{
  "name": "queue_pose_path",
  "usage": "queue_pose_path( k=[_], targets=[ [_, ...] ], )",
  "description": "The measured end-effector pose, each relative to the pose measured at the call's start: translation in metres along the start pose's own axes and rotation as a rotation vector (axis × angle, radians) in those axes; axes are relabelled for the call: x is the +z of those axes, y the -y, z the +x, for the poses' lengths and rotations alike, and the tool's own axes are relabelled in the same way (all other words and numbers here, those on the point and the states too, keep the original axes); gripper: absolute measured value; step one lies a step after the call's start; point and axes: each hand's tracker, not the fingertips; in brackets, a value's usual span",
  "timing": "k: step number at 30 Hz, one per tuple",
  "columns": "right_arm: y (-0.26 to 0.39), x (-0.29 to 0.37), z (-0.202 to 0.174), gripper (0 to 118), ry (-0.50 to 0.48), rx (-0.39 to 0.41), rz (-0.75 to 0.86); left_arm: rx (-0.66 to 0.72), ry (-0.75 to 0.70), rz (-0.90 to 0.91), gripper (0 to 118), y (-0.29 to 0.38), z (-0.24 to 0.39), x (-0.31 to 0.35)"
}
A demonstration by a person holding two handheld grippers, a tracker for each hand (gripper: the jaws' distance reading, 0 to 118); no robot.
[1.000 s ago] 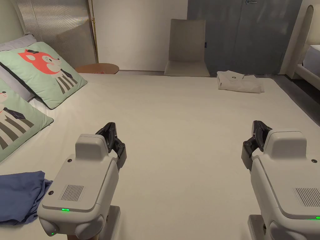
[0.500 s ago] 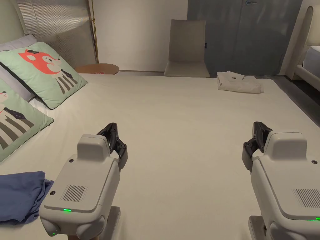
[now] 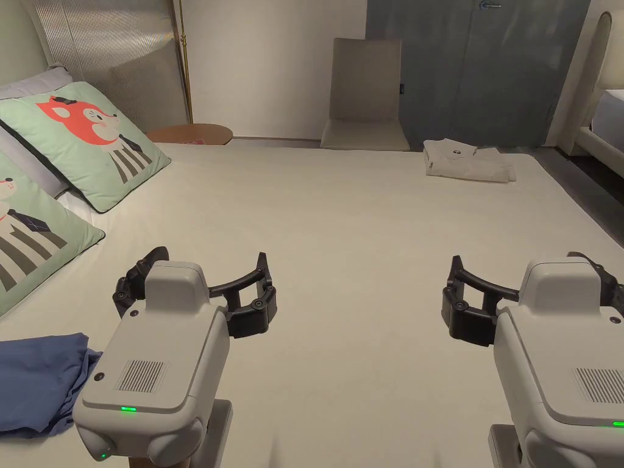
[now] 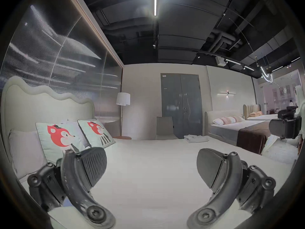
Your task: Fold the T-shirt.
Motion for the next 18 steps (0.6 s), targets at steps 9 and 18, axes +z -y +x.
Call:
queue_pose_path(
  k=[9,18],
  targets=[
    [0.0031,0.0016,0.0008,117,0.017,-0.004,0.019,-0.007,-0.007,-0.001,110,0.0003,-0.0009,0.0013],
    [0.0004,0.0048,-0.0004,117,0.007,-0.011,0.023,-0.022,-0.002,0.001,110,-0.0001,0.0012,0.0024]
  ],
)
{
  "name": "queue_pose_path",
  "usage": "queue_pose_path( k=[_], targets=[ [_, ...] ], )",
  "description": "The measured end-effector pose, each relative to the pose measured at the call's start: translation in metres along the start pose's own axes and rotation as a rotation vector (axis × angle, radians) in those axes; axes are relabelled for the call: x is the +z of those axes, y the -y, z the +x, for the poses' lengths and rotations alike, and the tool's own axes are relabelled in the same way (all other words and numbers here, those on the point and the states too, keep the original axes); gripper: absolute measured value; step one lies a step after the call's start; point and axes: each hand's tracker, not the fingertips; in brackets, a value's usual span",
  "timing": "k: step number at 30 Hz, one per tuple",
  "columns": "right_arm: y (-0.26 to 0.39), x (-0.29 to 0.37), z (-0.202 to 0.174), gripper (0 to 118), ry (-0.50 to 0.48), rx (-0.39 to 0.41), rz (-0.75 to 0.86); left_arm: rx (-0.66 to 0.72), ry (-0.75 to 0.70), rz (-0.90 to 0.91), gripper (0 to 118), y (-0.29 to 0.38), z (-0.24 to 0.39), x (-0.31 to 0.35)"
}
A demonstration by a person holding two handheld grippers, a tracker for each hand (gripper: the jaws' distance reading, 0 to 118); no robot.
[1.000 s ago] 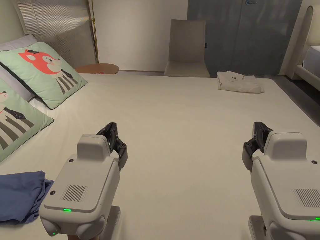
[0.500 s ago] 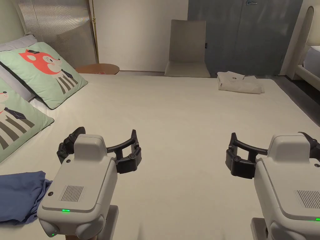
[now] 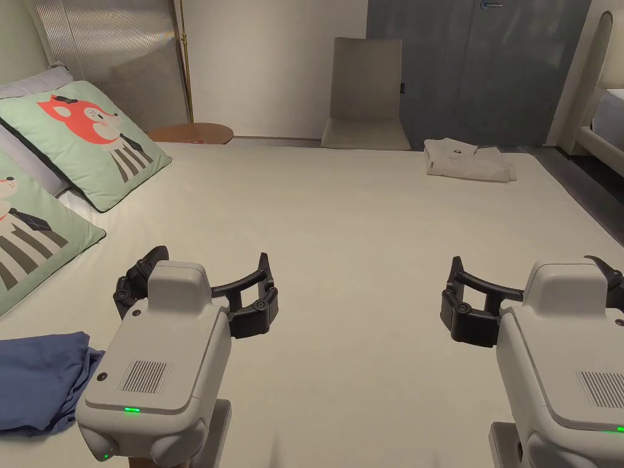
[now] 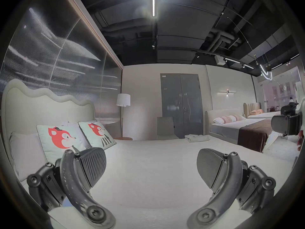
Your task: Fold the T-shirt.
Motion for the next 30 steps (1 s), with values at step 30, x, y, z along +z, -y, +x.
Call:
queue_pose_path(
  k=[30],
  targets=[
    [-0.0039,0.0026,-0.0036,117,-0.005,0.001,0.009,0.003,-0.002,0.003,110,0.0018,-0.0033,-0.0009]
  ],
)
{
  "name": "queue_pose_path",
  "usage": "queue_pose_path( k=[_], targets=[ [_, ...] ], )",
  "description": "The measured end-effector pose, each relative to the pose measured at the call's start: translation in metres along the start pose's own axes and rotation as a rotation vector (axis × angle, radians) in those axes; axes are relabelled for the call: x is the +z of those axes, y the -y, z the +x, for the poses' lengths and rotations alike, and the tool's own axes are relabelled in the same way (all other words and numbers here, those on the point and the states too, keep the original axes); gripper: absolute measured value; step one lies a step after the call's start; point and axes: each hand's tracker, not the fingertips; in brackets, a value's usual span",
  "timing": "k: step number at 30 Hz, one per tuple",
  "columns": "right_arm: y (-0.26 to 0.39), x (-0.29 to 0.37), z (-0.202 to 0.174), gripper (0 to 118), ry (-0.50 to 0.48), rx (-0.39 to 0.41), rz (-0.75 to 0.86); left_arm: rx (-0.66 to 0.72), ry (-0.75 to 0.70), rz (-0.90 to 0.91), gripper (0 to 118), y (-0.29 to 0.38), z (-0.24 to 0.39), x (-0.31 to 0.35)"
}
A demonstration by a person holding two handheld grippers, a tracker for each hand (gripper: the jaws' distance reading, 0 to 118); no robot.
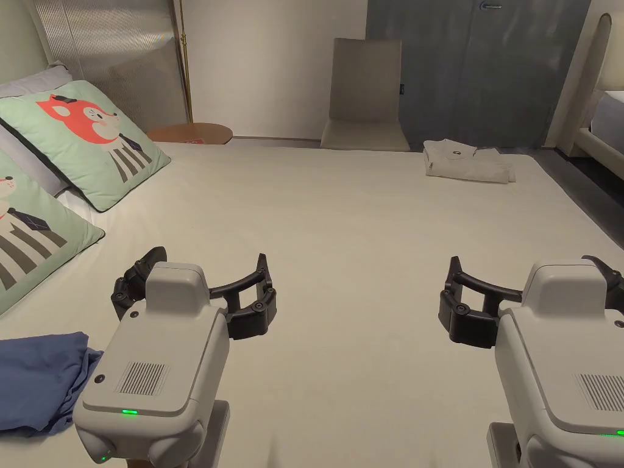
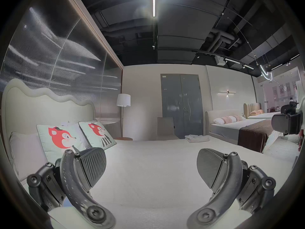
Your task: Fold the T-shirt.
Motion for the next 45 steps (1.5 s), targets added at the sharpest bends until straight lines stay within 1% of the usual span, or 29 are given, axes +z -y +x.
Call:
queue_pose_path(
  k=[45],
  targets=[
    [0.0005,-0.0033,-0.0013,117,-0.013,-0.001,0.006,-0.001,0.005,-0.004,110,0.0018,-0.0004,0.0005]
  ],
)
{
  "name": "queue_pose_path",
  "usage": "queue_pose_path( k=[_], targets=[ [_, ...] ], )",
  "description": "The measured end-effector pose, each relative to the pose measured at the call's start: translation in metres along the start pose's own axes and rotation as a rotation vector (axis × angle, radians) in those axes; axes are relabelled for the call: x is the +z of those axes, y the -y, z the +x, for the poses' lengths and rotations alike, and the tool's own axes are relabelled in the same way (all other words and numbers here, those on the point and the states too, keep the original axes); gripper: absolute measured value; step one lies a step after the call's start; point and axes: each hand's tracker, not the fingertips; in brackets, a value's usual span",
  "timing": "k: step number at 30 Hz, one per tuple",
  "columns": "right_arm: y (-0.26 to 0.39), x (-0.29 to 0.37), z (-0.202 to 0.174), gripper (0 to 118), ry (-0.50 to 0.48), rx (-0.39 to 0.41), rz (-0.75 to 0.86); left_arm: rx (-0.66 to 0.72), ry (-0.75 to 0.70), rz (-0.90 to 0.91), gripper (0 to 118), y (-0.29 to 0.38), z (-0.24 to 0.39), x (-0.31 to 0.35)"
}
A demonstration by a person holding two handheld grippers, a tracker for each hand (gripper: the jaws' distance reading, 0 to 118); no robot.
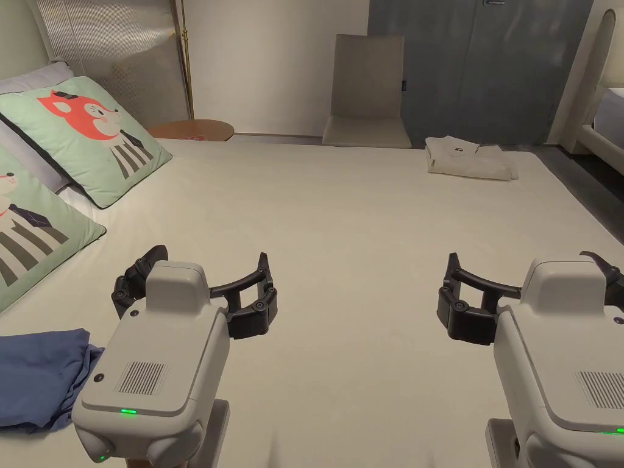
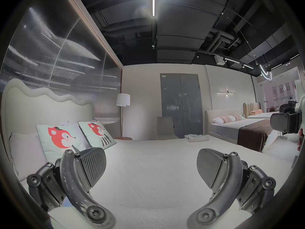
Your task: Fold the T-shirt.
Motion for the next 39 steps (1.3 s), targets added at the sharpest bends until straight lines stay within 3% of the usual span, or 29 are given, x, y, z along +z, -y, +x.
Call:
queue_pose_path(
  k=[23,25,30,34,37,39],
  targets=[
    [0.001,0.0,-0.002,117,-0.002,0.01,-0.017,0.008,-0.003,-0.003,110,0.001,-0.003,0.001],
    [0.001,-0.005,-0.003,117,0.002,0.003,-0.083,0.007,-0.001,-0.004,110,0.002,-0.003,0.0],
    [-0.006,-0.017,-0.002,118,0.094,-0.147,-0.325,0.012,0.003,-0.008,110,0.003,-0.004,0.0],
    [-0.017,-0.029,0.0,118,0.189,-0.149,-0.537,0.014,0.005,-0.007,110,0.001,-0.004,0.001],
    [-0.021,-0.031,0.004,118,0.222,-0.19,-0.551,0.02,0.004,-0.004,110,0.001,-0.004,0.002],
    [-0.024,-0.032,0.009,118,0.194,-0.231,-0.581,0.023,0.007,-0.003,110,0.0,-0.004,0.002]
  ],
)
